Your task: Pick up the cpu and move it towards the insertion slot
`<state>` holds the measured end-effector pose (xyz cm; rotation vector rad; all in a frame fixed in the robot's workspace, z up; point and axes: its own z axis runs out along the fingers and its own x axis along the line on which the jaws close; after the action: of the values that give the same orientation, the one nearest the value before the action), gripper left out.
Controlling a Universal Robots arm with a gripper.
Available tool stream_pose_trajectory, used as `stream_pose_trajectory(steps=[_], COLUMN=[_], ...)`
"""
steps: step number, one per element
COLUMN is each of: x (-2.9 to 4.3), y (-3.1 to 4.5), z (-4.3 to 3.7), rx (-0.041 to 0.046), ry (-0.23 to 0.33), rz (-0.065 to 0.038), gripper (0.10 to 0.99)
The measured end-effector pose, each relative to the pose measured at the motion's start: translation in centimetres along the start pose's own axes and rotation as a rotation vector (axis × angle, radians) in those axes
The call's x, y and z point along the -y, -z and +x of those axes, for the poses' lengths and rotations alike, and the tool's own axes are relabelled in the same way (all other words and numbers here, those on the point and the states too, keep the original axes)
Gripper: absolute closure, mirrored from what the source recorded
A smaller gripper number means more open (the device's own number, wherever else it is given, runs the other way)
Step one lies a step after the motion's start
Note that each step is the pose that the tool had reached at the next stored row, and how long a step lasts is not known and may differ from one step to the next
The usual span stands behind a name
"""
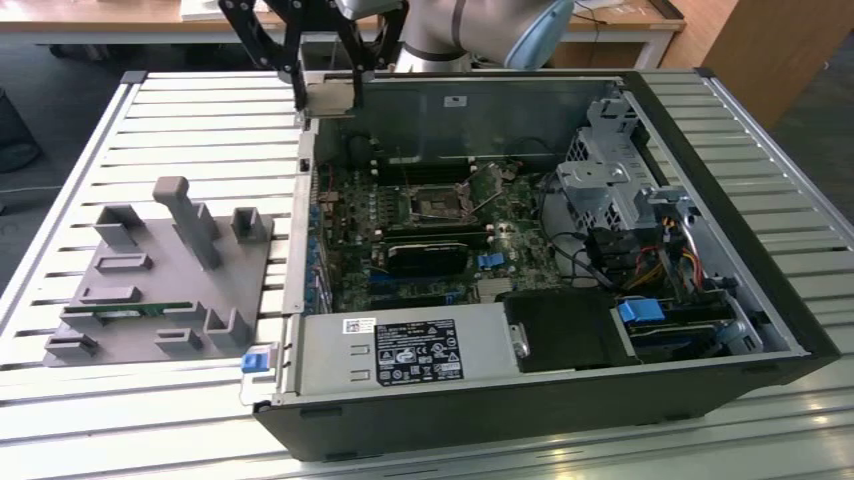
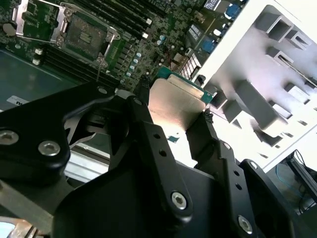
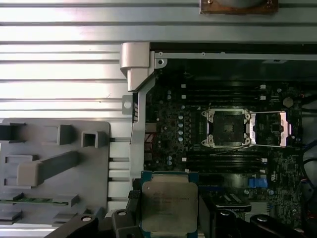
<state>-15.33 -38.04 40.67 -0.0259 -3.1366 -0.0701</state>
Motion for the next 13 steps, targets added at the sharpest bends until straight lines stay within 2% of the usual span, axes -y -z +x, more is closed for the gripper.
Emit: stream_pose_trajectory(steps=[5, 6, 13], x=[-0.81, -1.20, -2.57], y=[-0.07, -0.12, -0.31], z=[-0.62, -0.98, -2.94], rx=[-0.0001, 0.0000, -0.0001], ry=[0.001, 0.001, 0.001], rz=[0.000, 0.000, 0.000], gripper=[0.541, 0.541, 0.541])
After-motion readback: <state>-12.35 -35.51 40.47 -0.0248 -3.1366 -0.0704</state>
